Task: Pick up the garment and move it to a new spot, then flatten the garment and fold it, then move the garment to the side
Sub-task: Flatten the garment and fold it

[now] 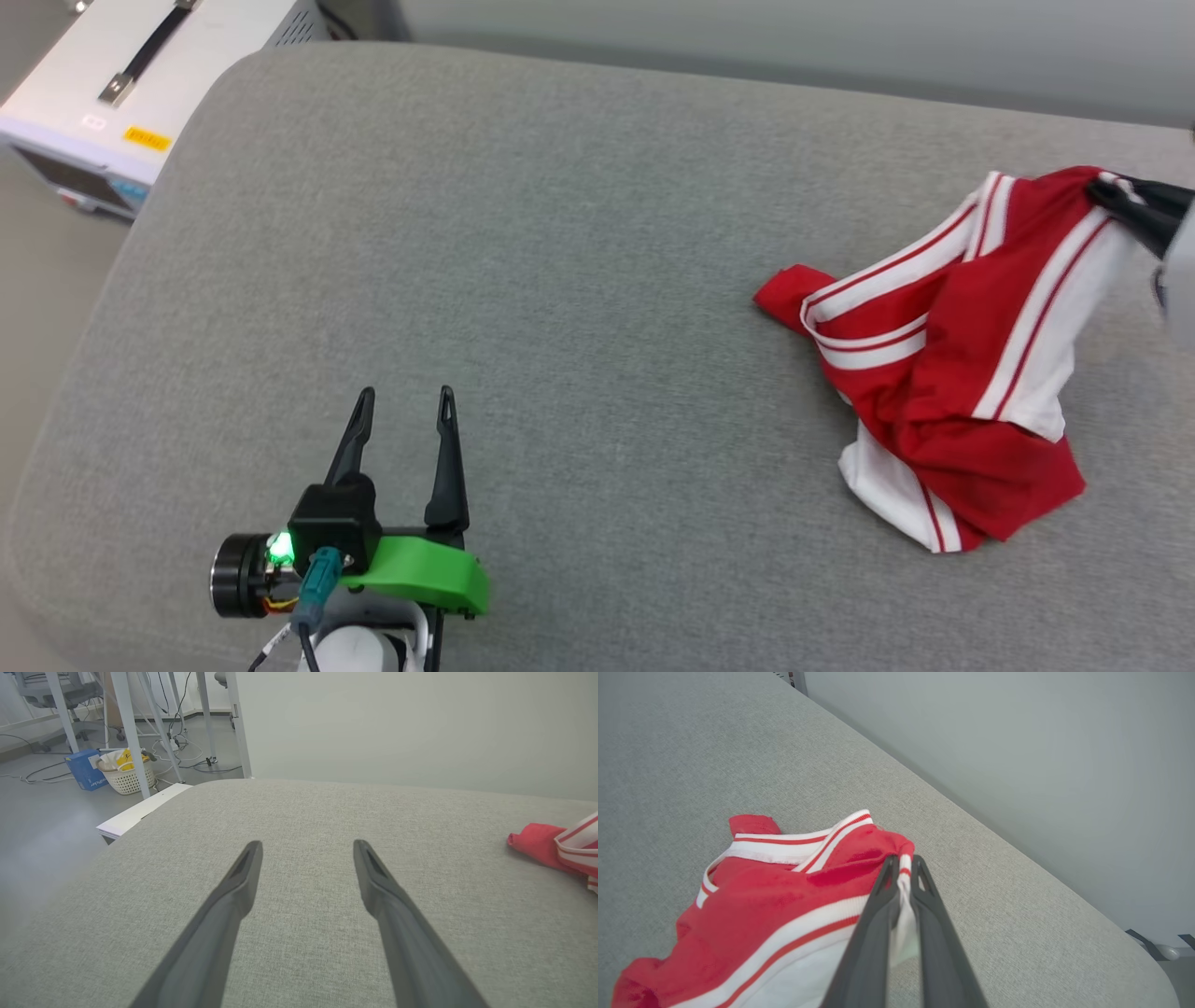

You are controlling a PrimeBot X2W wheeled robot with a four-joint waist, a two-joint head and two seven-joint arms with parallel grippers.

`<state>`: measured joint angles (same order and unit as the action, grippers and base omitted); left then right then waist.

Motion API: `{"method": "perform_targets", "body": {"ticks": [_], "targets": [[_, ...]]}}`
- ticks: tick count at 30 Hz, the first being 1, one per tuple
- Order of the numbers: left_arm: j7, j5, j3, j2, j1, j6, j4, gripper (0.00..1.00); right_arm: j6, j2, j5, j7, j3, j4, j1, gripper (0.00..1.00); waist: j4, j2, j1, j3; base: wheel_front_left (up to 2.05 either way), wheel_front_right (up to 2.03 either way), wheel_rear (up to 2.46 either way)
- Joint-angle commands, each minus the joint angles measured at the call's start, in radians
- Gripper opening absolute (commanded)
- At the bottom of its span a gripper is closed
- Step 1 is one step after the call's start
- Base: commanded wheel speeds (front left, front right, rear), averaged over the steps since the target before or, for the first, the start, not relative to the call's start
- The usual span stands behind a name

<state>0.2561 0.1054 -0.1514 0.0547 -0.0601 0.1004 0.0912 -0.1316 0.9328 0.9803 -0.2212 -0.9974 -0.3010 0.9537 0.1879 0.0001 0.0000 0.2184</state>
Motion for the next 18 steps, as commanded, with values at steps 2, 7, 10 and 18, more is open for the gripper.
{"method": "perform_targets", "body": {"ticks": [2,7,10,18], "targets": [[0.006,-0.008,0.011,-0.004,0.021,-0.007,0.001,1.00,0.001,0.048,0.011,0.021,0.041,0.034,-0.065,0.00,-0.071,-0.0001,0.0000,-0.064,0.00,0.00,0.00],[0.006,-0.013,0.023,-0.004,0.046,-0.010,-0.005,1.00,0.001,0.146,0.037,0.039,0.162,0.071,-0.198,0.00,-0.122,-0.0001,0.0000,-0.081,0.00,0.00,0.00],[0.006,-0.017,0.029,-0.004,0.047,-0.013,-0.007,1.00,0.001,0.185,0.053,0.041,0.236,0.073,-0.266,0.00,-0.147,-0.0001,0.0000,-0.078,0.00,0.00,0.00],[0.006,-0.019,0.022,-0.004,0.023,-0.014,-0.017,1.00,0.001,0.251,0.086,0.024,0.446,0.052,-0.435,0.00,-0.172,-0.0001,0.0000,-0.036,0.00,0.00,0.00]]}}
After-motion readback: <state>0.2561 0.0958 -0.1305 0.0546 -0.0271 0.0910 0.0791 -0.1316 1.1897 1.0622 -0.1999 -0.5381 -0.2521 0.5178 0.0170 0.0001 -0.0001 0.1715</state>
